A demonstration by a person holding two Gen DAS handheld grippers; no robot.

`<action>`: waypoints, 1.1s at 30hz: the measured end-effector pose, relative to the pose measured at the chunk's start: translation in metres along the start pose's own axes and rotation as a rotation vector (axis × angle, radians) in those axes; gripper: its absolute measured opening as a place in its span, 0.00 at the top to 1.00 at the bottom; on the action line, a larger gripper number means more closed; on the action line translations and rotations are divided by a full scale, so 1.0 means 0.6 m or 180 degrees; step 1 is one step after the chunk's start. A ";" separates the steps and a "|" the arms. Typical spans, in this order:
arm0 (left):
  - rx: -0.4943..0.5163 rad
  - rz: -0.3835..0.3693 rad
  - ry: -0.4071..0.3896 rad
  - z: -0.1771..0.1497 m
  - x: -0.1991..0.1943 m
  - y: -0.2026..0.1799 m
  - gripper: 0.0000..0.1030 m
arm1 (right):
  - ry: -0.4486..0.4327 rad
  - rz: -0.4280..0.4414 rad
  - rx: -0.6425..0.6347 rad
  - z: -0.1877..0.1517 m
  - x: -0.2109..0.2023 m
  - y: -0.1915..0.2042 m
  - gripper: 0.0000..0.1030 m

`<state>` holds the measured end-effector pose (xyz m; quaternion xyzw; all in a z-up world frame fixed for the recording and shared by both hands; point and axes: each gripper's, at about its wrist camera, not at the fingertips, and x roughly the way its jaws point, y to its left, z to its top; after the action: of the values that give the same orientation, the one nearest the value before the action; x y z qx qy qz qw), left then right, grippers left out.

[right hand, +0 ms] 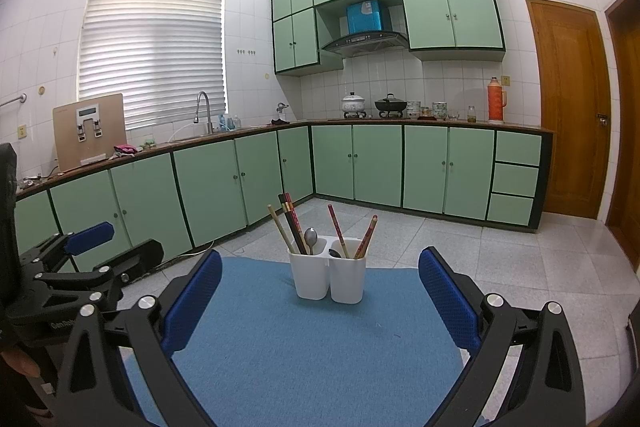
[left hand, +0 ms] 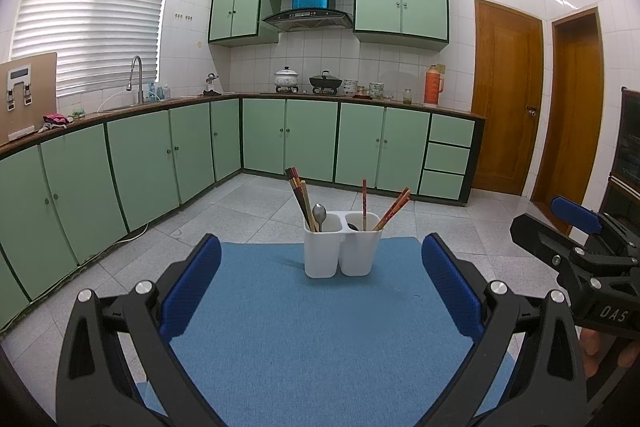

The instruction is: Organize utensils

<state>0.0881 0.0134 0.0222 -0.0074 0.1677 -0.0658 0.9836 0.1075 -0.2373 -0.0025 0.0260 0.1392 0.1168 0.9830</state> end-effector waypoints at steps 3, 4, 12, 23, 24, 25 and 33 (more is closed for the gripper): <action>-0.0003 0.0001 0.0001 0.000 0.001 0.000 0.05 | 0.0003 0.0000 -0.0004 0.000 0.000 0.000 0.06; -0.0003 0.0002 0.0002 0.000 0.001 0.000 0.05 | 0.0002 0.0000 -0.0001 0.000 0.000 0.000 0.06; -0.0021 0.0021 -0.0001 0.000 0.002 0.002 0.05 | 0.0001 0.0001 0.0002 0.001 -0.001 0.000 0.06; -0.0022 0.0031 0.0002 0.001 0.002 0.000 0.05 | 0.0008 0.0001 -0.0001 0.000 0.001 0.001 0.06; -0.0019 0.0034 0.0000 0.001 0.002 0.000 0.05 | 0.0007 0.0000 0.0000 0.000 0.001 0.001 0.06; -0.0014 0.0039 -0.0001 0.001 0.002 0.000 0.06 | 0.0008 0.0001 -0.0001 0.000 0.001 0.001 0.06; 0.0001 0.0082 -0.0014 0.001 0.005 -0.004 0.06 | 0.0025 0.0009 -0.0005 -0.009 0.009 0.007 0.06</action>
<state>0.0907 0.0109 0.0218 -0.0051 0.1656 -0.0531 0.9847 0.1102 -0.2315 -0.0090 0.0249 0.1430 0.1184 0.9823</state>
